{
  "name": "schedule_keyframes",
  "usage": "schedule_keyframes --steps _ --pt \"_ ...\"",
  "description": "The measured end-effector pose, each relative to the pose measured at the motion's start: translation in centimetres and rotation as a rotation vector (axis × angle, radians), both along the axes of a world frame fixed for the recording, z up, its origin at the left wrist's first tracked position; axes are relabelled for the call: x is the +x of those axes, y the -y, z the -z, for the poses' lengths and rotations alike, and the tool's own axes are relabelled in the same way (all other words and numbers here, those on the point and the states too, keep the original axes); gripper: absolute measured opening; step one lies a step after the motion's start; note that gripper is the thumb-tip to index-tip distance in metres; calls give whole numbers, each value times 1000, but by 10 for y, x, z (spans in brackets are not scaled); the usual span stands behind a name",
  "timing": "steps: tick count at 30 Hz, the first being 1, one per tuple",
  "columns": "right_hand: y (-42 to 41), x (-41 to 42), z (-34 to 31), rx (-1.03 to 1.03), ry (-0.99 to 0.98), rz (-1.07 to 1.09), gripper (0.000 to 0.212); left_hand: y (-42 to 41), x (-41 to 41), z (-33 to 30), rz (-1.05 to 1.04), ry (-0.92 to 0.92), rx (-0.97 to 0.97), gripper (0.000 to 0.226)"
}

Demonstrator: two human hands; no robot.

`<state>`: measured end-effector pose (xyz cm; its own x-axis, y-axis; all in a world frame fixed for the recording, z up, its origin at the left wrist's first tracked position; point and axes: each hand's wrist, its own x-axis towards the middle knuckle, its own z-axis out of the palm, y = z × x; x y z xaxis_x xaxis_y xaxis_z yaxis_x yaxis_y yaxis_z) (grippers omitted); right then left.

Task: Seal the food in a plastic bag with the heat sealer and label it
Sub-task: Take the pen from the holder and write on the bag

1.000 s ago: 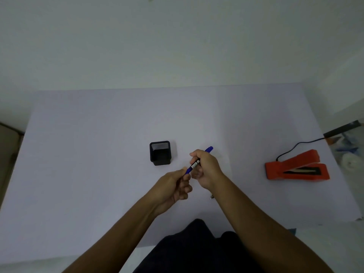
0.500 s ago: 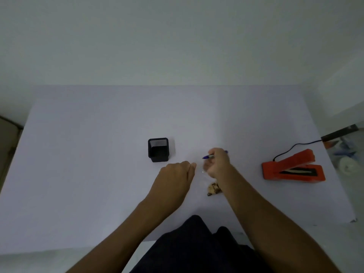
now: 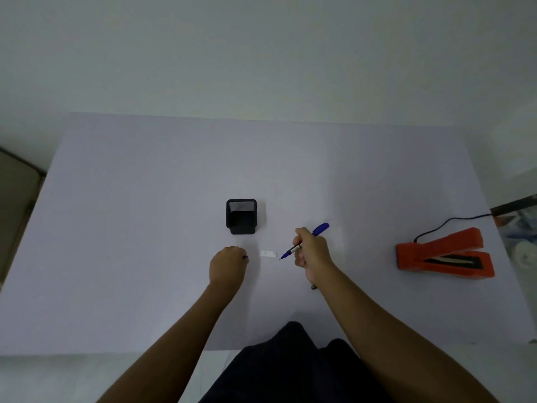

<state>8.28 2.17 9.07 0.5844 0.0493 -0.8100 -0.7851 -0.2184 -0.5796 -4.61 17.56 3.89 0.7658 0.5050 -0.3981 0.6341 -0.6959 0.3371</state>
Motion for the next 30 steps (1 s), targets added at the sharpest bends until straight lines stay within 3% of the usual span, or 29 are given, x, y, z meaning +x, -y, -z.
schedule_keyframes --steps 12,17,20,30 --pt "10 -7 11 -45 14 -68 32 -5 -23 38 25 -31 -1 18" --pt "12 -6 19 -52 32 -56 36 -1 -14 38 74 82 67 32" --pt "13 -7 24 -73 66 -63 36 5 4 39 135 139 9 28" --pt "10 -7 49 57 35 -225 36 18 33 56 247 122 47 16"
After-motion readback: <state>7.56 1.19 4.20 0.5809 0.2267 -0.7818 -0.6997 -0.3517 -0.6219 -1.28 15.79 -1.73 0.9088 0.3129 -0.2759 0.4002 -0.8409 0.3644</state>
